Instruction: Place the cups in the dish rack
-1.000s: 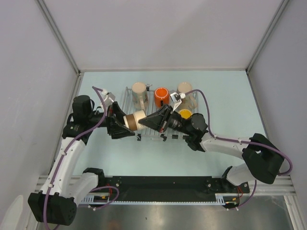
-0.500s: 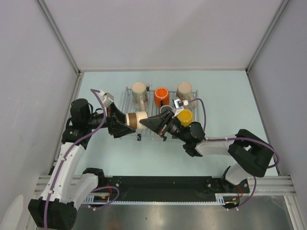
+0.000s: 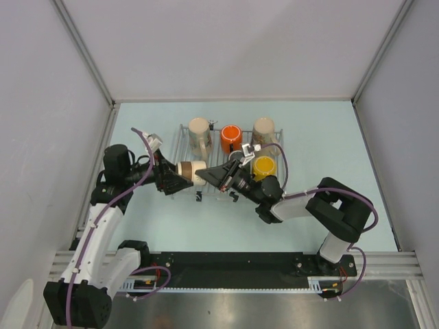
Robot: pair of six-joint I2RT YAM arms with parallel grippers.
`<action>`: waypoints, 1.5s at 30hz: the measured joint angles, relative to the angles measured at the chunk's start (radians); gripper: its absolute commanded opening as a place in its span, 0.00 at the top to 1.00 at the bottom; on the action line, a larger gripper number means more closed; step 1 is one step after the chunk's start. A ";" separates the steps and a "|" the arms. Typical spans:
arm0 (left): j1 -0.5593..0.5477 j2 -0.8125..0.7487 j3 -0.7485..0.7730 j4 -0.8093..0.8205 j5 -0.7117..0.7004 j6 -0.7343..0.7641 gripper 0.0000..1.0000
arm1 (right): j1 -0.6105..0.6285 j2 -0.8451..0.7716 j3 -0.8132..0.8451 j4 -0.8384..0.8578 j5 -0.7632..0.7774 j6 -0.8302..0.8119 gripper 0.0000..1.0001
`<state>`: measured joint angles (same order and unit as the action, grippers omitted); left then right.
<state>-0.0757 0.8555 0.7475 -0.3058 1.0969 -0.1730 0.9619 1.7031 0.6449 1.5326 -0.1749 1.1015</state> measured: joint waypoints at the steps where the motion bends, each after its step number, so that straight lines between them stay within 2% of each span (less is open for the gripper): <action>1: 0.001 0.000 -0.002 0.000 0.000 -0.002 1.00 | 0.000 0.001 0.000 0.000 0.001 0.003 0.72; 3: 0.002 -0.001 -0.005 0.016 -0.008 -0.003 0.99 | 0.002 0.000 -0.002 -0.002 -0.006 0.004 0.62; 4: 0.001 -0.001 -0.006 0.039 -0.013 -0.002 0.99 | 0.010 0.002 -0.007 -0.023 -0.029 0.002 0.46; 6: 0.000 -0.007 -0.008 0.060 -0.018 0.004 1.00 | 0.024 0.008 -0.026 -0.042 -0.063 -0.003 0.36; 7: 0.000 -0.007 -0.008 0.081 -0.017 0.003 0.99 | 0.032 0.008 -0.035 -0.054 -0.075 0.002 0.26; 12: 0.018 -0.007 0.005 0.163 -0.032 0.000 1.00 | 0.039 0.006 -0.108 -0.161 -0.192 -0.005 0.14; 14: 0.020 -0.007 0.014 0.179 -0.032 0.001 1.00 | 0.031 -0.005 -0.125 -0.195 -0.213 -0.007 0.00; 19: 0.021 0.003 0.022 0.185 -0.046 0.034 0.99 | 0.001 -0.100 -0.138 -0.229 -0.242 -0.023 0.00; 23: 0.021 0.069 0.056 0.128 -0.114 0.139 0.99 | -0.023 -0.323 -0.150 -0.345 -0.251 -0.081 0.00; 28: -0.008 0.174 0.096 0.010 -0.293 0.285 0.99 | 0.008 -0.677 -0.046 -0.730 -0.191 -0.255 0.00; 32: -0.065 0.229 0.119 -0.062 -0.438 0.358 1.00 | 0.048 -0.829 0.095 -1.007 -0.106 -0.400 0.00; 40: -0.181 0.297 0.124 -0.079 -0.608 0.394 1.00 | 0.051 -0.856 0.134 -1.324 0.013 -0.528 0.00; 45: -0.232 0.346 0.119 -0.046 -0.672 0.394 1.00 | 0.043 -0.842 0.134 -1.445 0.043 -0.567 0.00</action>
<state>-0.3080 1.2018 0.8665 -0.3519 0.4248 0.2214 1.0046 0.8612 0.7792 0.0875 -0.1318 0.5343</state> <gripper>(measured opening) 0.709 0.995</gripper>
